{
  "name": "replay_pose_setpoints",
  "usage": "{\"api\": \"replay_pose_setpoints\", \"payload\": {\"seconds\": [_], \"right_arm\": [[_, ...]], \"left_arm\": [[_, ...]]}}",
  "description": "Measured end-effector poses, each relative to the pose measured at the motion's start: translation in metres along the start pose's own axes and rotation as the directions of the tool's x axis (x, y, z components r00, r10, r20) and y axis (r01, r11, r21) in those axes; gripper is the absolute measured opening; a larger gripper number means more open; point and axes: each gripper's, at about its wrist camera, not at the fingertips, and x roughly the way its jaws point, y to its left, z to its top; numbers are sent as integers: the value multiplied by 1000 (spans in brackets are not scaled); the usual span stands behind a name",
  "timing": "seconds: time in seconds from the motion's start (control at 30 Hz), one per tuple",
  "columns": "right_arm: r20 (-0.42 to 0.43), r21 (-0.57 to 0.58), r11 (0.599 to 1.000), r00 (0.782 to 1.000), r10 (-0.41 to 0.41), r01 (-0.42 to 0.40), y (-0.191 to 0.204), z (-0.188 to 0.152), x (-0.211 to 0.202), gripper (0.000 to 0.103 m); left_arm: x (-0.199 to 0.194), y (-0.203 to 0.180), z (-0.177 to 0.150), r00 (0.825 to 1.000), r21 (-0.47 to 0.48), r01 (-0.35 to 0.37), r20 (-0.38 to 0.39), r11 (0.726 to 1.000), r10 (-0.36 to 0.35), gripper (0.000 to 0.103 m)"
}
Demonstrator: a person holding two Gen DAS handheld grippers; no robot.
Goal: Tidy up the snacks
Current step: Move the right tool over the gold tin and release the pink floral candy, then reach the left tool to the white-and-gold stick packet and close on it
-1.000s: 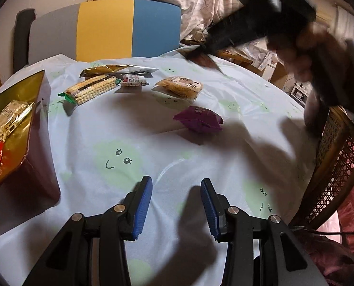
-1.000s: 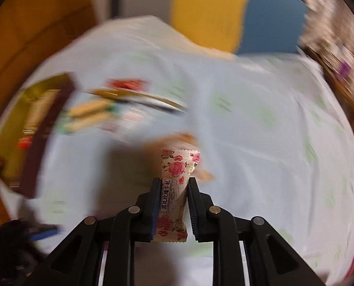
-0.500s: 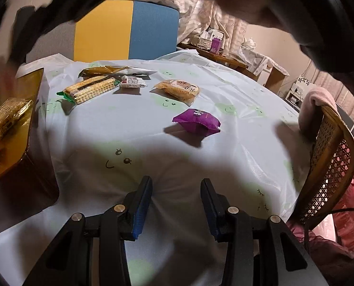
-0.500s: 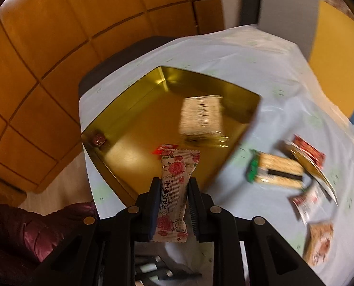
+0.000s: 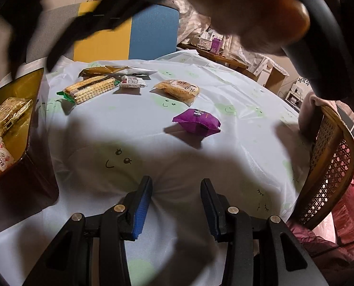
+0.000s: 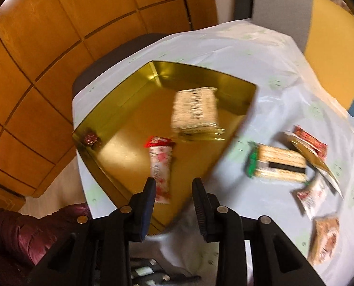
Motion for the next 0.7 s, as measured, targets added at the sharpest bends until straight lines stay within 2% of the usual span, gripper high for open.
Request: {"api": "replay_pose_setpoints", "payload": {"seconds": [0.2,0.37,0.57,0.7], "right_arm": [[5,111,989,995,-96,94,-49,-29,-26,31],[-46,206,956,978,-203,208,-99,-67,-43,32],[-114,330,878,938,-327,346,-161,-112,-54,32],[-129,464,811,933,-337,357,-197,-141,-53,32]], "left_arm": [[0,-1,1,1000,2,-8,-5,1000,8,43],[1,-4,1,1000,19,-26,-12,999,26,43],[3,-9,2,998,48,-57,-28,997,58,43],[4,-11,6,996,51,-69,-50,996,71,43]]}}
